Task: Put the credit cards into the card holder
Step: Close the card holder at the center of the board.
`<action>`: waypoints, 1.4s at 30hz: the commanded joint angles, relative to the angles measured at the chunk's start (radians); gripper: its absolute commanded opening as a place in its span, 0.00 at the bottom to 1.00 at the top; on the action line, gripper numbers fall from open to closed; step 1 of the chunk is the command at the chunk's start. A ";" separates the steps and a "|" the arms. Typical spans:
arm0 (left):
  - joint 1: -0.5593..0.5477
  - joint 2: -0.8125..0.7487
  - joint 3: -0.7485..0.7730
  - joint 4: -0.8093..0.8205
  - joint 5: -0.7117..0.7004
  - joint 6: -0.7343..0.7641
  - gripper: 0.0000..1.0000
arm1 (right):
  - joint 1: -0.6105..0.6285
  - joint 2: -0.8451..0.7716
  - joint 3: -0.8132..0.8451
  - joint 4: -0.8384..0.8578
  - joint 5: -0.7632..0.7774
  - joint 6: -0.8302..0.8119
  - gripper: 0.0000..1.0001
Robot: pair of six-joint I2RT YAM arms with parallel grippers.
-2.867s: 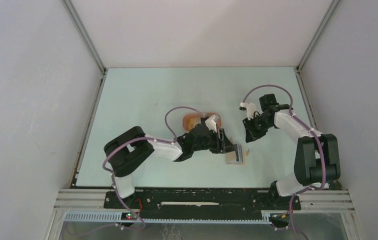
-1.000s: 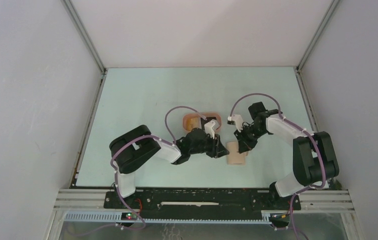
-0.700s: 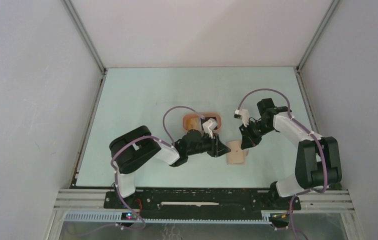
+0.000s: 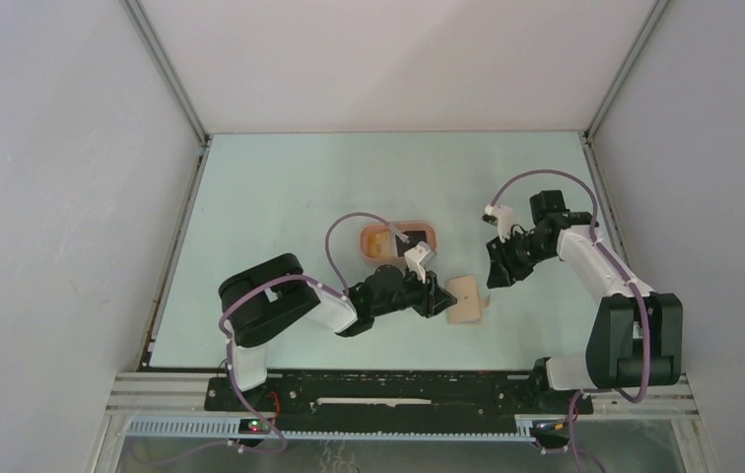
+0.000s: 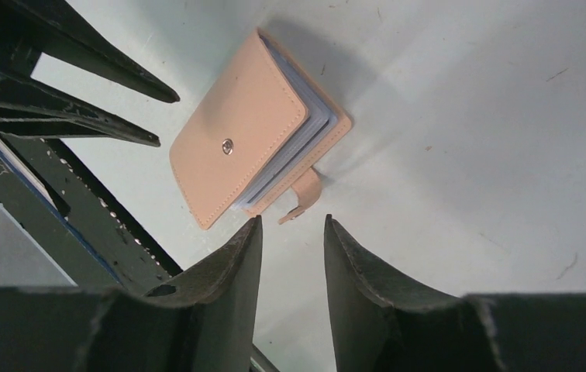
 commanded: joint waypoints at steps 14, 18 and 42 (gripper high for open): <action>-0.043 -0.038 0.032 -0.035 -0.108 0.102 0.33 | 0.082 0.099 0.014 -0.010 0.115 0.074 0.41; -0.045 -0.033 0.038 -0.042 -0.103 0.106 0.33 | 0.082 0.099 0.014 -0.015 0.120 0.071 0.30; -0.054 -0.034 0.038 -0.047 -0.110 0.121 0.34 | 0.059 0.127 0.014 -0.010 0.165 0.099 0.25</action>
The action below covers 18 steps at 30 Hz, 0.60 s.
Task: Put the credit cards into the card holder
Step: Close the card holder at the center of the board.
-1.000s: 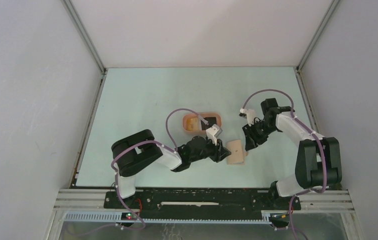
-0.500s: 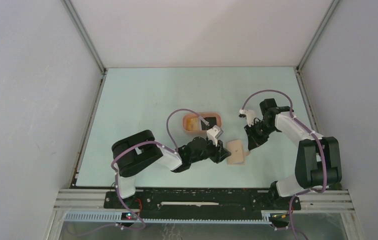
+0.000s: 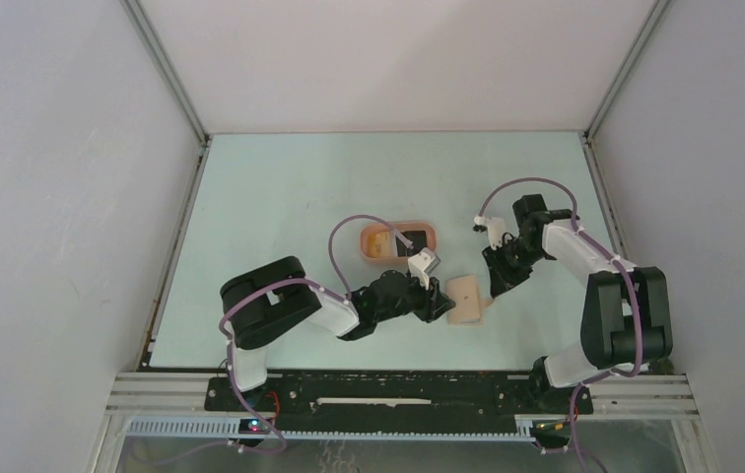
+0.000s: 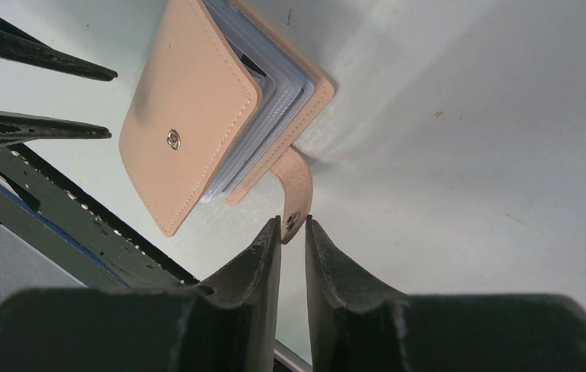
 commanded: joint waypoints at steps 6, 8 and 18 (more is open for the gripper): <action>-0.007 -0.034 0.036 0.017 -0.017 0.036 0.34 | -0.010 0.020 0.014 0.001 0.011 0.019 0.03; -0.007 -0.034 0.036 0.015 -0.016 0.037 0.33 | -0.012 0.013 0.019 -0.001 0.008 0.020 0.00; -0.009 -0.005 0.096 -0.030 0.014 0.040 0.35 | -0.021 -0.089 0.037 0.041 -0.067 0.046 0.00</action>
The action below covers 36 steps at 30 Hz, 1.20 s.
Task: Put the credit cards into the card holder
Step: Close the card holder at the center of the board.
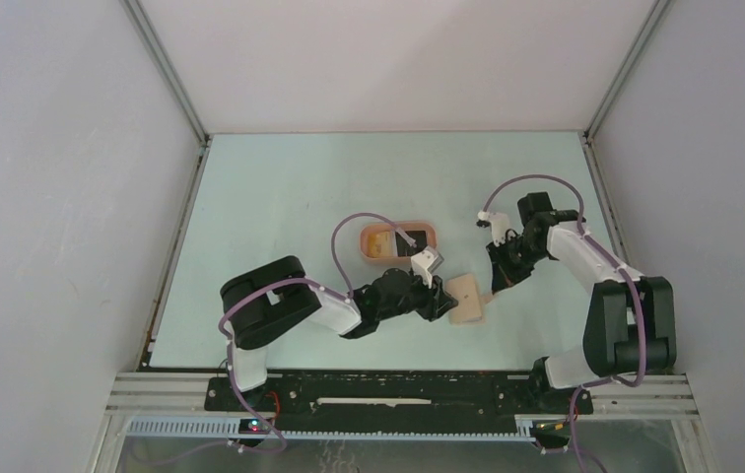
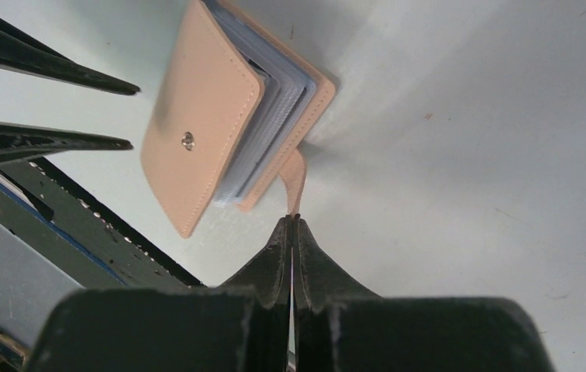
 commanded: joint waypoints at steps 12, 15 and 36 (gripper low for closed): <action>-0.004 0.078 0.222 -0.192 0.003 0.017 0.33 | 0.007 -0.031 0.054 0.051 -0.136 0.049 0.00; 0.001 0.101 0.250 -0.233 -0.001 0.002 0.32 | 0.000 -0.027 0.057 0.058 -0.158 0.059 0.00; 0.047 0.164 0.284 -0.215 0.092 -0.100 0.09 | 0.038 0.168 0.086 0.092 -0.187 0.127 0.00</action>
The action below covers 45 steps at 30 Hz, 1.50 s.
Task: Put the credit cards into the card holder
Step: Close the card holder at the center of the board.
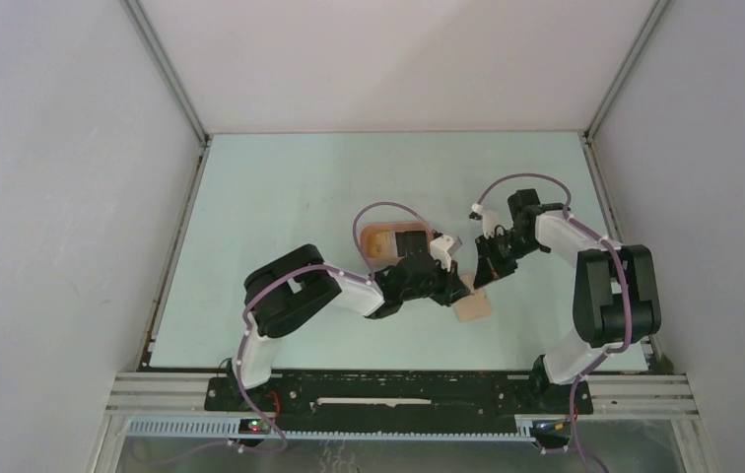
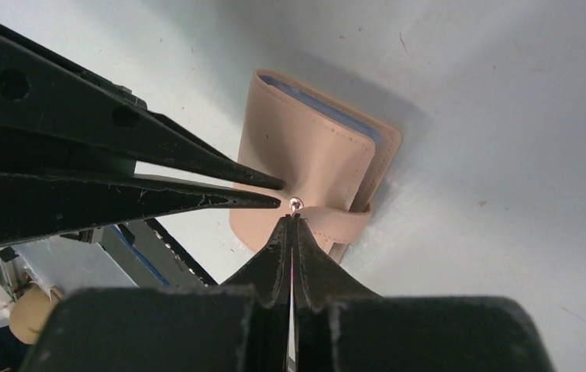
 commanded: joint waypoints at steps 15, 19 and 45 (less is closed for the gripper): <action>0.012 0.011 -0.002 -0.006 -0.012 -0.025 0.03 | 0.056 0.047 0.036 -0.003 0.056 -0.006 0.00; 0.012 0.010 -0.002 -0.005 -0.011 -0.025 0.03 | 0.072 0.058 0.037 -0.005 0.055 -0.008 0.00; 0.016 -0.063 -0.088 0.035 -0.041 -0.028 0.02 | 0.116 0.128 0.036 -0.022 0.146 -0.011 0.00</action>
